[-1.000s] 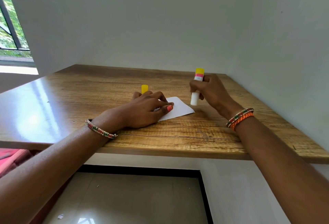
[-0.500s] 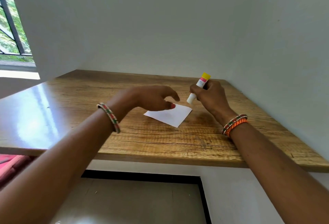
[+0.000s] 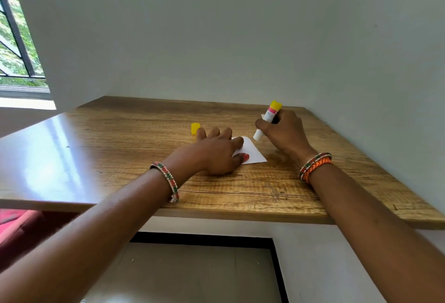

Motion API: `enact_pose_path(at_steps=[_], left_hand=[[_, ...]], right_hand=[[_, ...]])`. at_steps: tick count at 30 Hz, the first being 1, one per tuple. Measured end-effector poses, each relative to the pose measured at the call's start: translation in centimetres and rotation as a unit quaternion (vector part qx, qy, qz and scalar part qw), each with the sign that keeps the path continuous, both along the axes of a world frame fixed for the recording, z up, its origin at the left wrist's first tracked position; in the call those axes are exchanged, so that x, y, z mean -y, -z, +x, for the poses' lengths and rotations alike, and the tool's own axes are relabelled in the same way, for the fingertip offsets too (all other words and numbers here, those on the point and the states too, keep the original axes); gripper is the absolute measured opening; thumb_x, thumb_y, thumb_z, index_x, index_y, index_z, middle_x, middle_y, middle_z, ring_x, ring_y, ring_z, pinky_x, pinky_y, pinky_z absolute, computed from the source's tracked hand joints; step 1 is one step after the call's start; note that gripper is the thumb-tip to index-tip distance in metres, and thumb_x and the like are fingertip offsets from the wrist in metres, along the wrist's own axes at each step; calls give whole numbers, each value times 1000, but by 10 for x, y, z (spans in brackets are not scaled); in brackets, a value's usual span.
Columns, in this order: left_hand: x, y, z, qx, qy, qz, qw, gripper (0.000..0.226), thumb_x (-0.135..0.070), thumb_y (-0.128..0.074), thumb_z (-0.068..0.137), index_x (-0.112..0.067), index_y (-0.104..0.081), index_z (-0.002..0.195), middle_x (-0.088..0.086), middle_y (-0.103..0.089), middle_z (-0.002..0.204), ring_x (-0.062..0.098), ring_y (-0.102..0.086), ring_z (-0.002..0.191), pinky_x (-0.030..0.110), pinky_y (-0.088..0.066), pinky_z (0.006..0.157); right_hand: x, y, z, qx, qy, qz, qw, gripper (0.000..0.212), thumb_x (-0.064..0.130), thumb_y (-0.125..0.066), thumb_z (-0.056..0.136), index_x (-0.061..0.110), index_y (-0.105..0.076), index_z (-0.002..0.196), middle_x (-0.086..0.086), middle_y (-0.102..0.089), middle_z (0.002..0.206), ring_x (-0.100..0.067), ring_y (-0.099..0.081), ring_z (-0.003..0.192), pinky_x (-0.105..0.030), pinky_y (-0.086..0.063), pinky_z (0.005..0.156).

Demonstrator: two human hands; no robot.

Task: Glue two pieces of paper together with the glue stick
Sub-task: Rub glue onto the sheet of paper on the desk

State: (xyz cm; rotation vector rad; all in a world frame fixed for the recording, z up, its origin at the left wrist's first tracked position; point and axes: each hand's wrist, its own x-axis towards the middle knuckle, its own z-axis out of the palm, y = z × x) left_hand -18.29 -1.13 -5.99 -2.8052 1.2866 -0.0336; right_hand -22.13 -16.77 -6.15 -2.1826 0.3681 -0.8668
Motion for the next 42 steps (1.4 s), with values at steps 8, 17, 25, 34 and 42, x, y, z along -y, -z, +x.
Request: enact_pose_path(at_steps=[8,17,25,34,42], left_hand=[[0,1,5,-15,-15,-27,999,55,-54,-31,92,-29,-30,142,7,-35,137,28,-25,133,49,-17,104],[1,0,3,-17,-17,-34,999,57,-54,-31,92,-30,-28,144,8,-35,138,28,-24,134,50,-15,106],[0,0,4,-26,-24,-26,999,58,-56,-30,92,-33,-25,145,8,-33,139,29,-23,134,51,-14,107],[0,2,5,-25,-27,-29,999,57,-55,-29,92,-34,-26,145,9,-32,139,29,-21,136,53,-11,109],[1,3,6,-21,-33,-36,999,57,-57,-31,91,-35,-28,144,9,-33,139,29,-21,136,53,-12,108]], right_hand=[[2,7,19,-68,2,-66,995,29,35,-64,80,16,-62,100,-5,-68,100,-25,-62,96,-55,-45,91],[2,6,21,-66,-11,-82,994,30,35,-63,83,14,-61,105,-7,-67,106,-26,-60,100,-54,-42,95],[2,7,21,-79,-21,-102,991,30,38,-62,84,14,-62,102,-5,-68,102,-25,-61,98,-52,-41,94],[0,5,19,-78,-31,-120,989,18,37,-60,84,20,-56,87,2,-60,85,-17,-56,85,-50,-41,93],[-5,5,8,-67,-49,-105,991,18,36,-63,81,21,-53,86,3,-58,84,-21,-60,87,-55,-45,91]])
